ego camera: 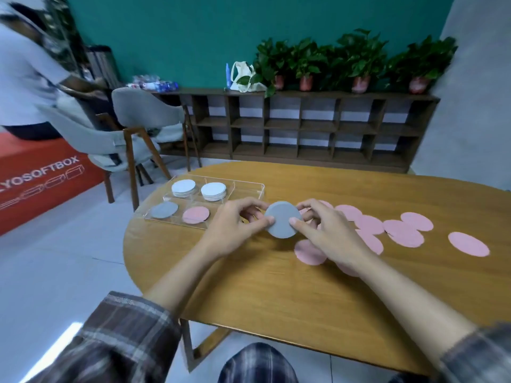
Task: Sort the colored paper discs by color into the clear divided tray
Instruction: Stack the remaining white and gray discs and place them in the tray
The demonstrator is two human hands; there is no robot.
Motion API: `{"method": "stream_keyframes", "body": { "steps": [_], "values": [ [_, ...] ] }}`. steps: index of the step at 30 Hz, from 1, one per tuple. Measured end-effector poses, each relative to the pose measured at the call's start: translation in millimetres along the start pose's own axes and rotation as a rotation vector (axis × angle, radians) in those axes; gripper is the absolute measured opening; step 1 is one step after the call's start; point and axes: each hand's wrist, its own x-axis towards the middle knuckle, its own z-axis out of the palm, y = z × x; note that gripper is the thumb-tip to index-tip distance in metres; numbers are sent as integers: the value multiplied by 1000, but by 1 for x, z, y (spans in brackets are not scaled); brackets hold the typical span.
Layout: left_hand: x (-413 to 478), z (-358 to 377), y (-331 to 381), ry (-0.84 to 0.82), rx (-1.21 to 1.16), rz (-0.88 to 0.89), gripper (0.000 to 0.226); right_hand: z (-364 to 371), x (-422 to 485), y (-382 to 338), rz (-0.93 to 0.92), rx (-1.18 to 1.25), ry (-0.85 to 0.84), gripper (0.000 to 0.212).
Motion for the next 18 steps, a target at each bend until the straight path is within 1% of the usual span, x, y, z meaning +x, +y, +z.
{"method": "stream_keyframes", "body": {
  "steps": [6, 11, 14, 18],
  "values": [
    [1, -64, -32, 80, 5, -95, 20, 53, 52, -35, -29, -8, -83, 23],
    [0, -112, -58, 131, 3, -157, 20, 101, 97, -57, -32, 39, -177, 23],
    [2, -141, -75, 173, 61, -199, 20, 133, 125, -70, -19, 57, -178, 26],
    [4, -173, -105, 234, 70, -273, 19, 175, 156, -90, 1, 63, -201, 25]
  ]
}}
